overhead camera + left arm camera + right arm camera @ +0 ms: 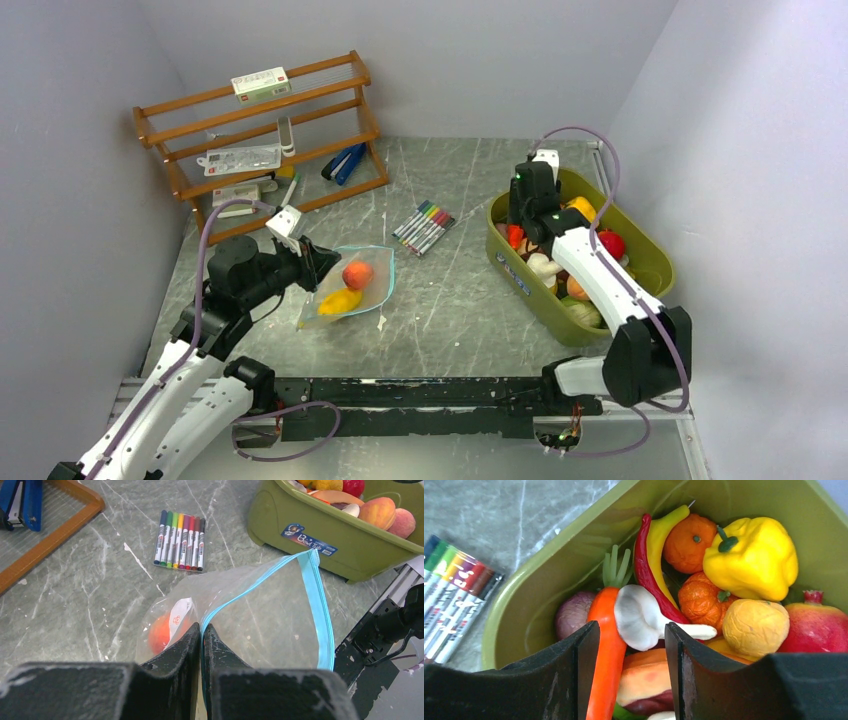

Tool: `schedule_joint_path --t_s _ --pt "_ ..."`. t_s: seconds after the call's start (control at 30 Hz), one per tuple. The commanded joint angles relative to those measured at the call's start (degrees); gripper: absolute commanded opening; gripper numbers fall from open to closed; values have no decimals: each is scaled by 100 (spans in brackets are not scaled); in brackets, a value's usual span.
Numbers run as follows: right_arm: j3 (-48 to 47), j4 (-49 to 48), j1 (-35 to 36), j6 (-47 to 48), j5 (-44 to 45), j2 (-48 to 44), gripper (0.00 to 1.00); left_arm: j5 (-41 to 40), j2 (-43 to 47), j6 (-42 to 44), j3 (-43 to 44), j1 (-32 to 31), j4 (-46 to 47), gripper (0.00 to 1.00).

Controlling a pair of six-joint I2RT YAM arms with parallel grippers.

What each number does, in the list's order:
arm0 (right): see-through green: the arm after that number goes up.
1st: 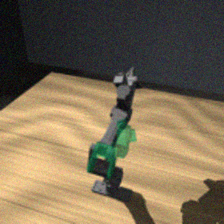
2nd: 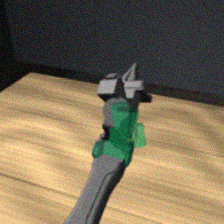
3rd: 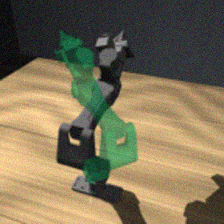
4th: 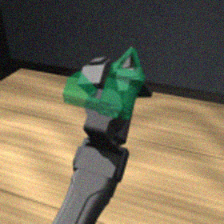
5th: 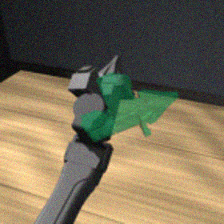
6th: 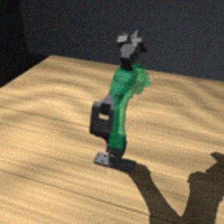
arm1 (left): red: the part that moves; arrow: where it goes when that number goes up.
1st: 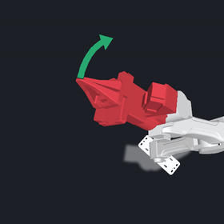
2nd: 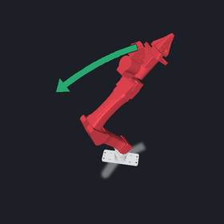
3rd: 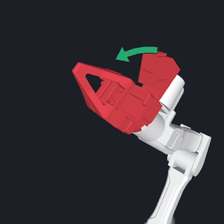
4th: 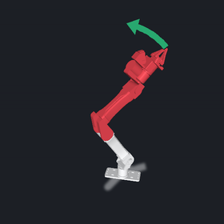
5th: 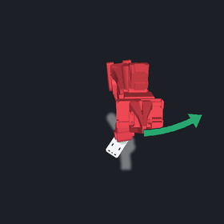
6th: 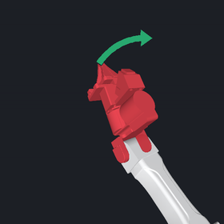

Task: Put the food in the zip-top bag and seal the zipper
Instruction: Pick up the fake vegetable from the bin.

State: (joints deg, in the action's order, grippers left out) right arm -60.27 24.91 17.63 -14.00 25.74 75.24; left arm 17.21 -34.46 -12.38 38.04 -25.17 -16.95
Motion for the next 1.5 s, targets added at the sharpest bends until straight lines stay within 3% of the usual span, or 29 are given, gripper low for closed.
schedule_joint_path --t_s 0.0,0.4,0.53,0.83,1.17,1.47 --pt "72 -231 -135 230 -201 368 50 153 51 60 44 23 91 7" --pt "-55 -248 -205 372 -59 1138 44 119 173 52 10 29 118 7" --pt "-116 -31 -207 239 -32 1087 51 130 109 60 34 28 101 7" --pt "52 350 -232 66 630 838 45 169 49 52 23 31 96 7" --pt "257 269 -316 -145 220 856 48 234 -33 70 29 25 112 7" --pt "259 182 -318 -140 198 891 33 232 -81 89 54 29 113 7"
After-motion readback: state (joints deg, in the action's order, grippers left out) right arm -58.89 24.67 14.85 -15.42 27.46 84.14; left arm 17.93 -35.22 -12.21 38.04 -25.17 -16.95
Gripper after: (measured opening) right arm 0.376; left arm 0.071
